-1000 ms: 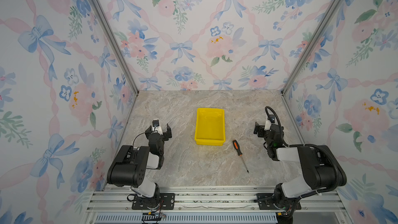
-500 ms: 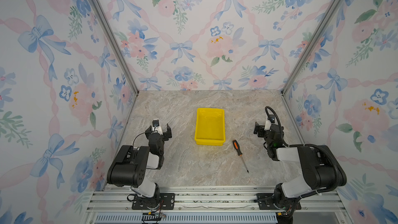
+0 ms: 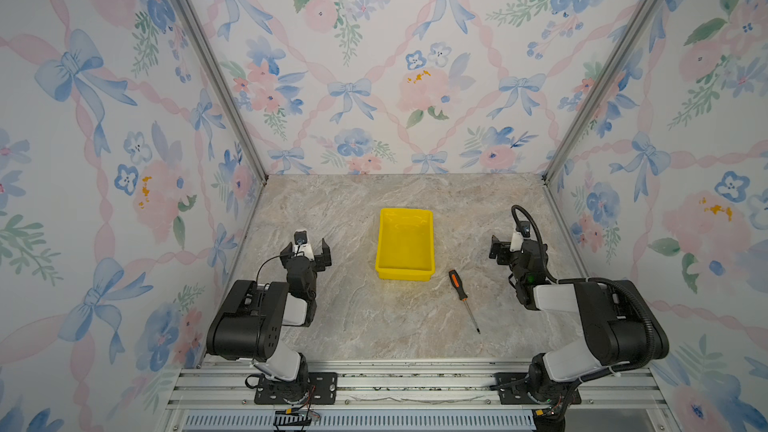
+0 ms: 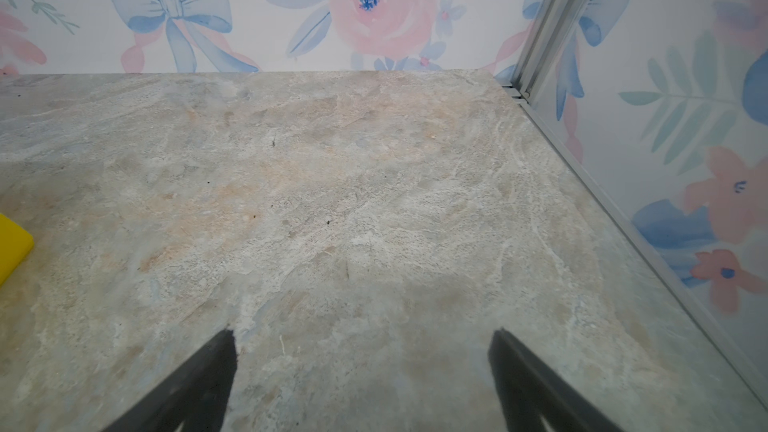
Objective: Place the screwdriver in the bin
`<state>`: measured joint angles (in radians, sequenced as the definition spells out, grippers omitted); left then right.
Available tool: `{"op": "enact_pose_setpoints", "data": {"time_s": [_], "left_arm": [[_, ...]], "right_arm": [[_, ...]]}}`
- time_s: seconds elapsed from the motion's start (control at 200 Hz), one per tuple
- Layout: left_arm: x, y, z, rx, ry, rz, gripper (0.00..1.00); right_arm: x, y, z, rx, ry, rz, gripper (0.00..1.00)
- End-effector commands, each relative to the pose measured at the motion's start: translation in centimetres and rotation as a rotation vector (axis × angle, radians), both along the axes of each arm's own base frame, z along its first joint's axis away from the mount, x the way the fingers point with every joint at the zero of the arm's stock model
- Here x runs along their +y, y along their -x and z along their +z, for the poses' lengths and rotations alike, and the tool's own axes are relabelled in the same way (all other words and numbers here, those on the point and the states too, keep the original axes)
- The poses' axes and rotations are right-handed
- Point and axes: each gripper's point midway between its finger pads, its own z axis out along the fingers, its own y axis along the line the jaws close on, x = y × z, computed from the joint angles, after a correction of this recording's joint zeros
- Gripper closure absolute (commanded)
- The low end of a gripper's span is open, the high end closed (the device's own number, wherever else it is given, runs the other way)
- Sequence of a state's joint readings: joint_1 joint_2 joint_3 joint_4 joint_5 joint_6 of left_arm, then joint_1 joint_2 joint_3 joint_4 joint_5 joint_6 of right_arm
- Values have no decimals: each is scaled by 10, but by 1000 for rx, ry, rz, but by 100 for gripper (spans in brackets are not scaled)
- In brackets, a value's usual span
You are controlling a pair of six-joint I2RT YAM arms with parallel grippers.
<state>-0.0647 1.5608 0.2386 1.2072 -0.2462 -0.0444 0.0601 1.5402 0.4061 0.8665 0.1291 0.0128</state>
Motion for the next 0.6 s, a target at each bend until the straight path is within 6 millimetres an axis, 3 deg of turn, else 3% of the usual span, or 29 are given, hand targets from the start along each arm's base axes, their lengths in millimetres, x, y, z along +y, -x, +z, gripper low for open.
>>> {"op": "enact_pose_setpoints", "data": {"time_s": [0.0,0.215,0.32,0.42,0.425,0.435,0.52,0.595], "left_arm": [[5,2,8,-17,0,30,3],[3,1,24,38,44,25,3],[-11,4,39,37,106,-42,2],[-13,4,58,77,213,-19,3],[-12,6,51,107,213,-12,3],[-12,4,60,93,221,-10,3],[-12,7,61,196,275,29,2],[-26,8,60,289,310,-28,3]], "right_arm": [[3,-3,7,19,1,33,3],[0,-3,25,99,1,13,3],[-1,2,32,175,-32,-11,3],[-1,13,37,265,-101,-49,3],[-1,13,38,268,-106,-51,3],[-1,15,38,284,-112,-53,3],[7,28,39,370,-155,-43,3],[16,42,41,418,-162,-19,3]]}}
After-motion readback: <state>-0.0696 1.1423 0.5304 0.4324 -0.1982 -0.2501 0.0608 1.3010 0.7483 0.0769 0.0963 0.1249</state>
